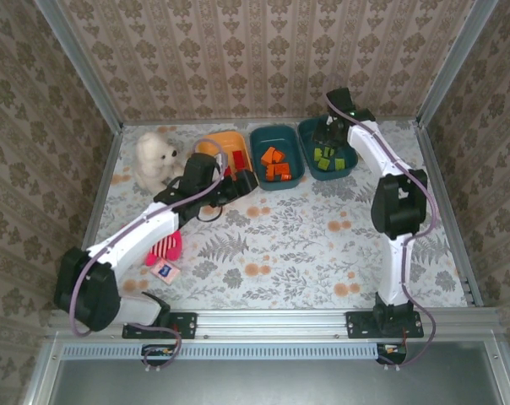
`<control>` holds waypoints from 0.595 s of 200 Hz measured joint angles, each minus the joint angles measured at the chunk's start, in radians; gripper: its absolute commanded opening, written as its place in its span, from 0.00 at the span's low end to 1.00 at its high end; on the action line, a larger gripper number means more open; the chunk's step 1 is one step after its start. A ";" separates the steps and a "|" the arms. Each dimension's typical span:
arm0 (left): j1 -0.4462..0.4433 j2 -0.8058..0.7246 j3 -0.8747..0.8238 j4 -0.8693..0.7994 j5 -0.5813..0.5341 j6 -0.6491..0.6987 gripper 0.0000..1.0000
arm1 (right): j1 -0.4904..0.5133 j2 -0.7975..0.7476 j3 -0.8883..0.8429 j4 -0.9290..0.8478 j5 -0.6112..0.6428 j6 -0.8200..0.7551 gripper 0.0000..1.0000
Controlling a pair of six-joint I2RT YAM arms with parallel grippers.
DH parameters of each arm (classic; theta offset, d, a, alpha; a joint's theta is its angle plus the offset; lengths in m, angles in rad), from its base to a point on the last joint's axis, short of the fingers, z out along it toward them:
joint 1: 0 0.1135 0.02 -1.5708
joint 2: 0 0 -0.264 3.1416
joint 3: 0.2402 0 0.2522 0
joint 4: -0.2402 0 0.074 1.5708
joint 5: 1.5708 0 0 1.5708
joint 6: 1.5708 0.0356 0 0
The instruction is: Sort the legos into containers by color
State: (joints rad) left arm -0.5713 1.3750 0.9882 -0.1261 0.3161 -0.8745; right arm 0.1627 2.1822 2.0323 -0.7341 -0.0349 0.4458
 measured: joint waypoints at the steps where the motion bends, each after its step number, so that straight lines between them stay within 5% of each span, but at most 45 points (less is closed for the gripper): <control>1: 0.001 0.006 0.004 0.003 0.001 0.000 0.82 | -0.001 0.004 0.005 0.000 -0.001 0.000 0.28; 61: 0.024 0.209 0.183 0.061 0.030 0.003 0.82 | -0.051 0.291 0.314 -0.011 -0.068 0.034 0.30; 119: 0.030 0.314 0.290 0.086 0.048 0.003 0.81 | -0.081 0.424 0.413 -0.011 -0.077 0.055 0.35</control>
State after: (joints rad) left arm -0.5411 1.6894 1.2781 -0.0399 0.3637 -0.8711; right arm 0.0818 2.6064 2.4454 -0.7448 -0.1123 0.5011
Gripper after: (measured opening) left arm 0.813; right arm 0.337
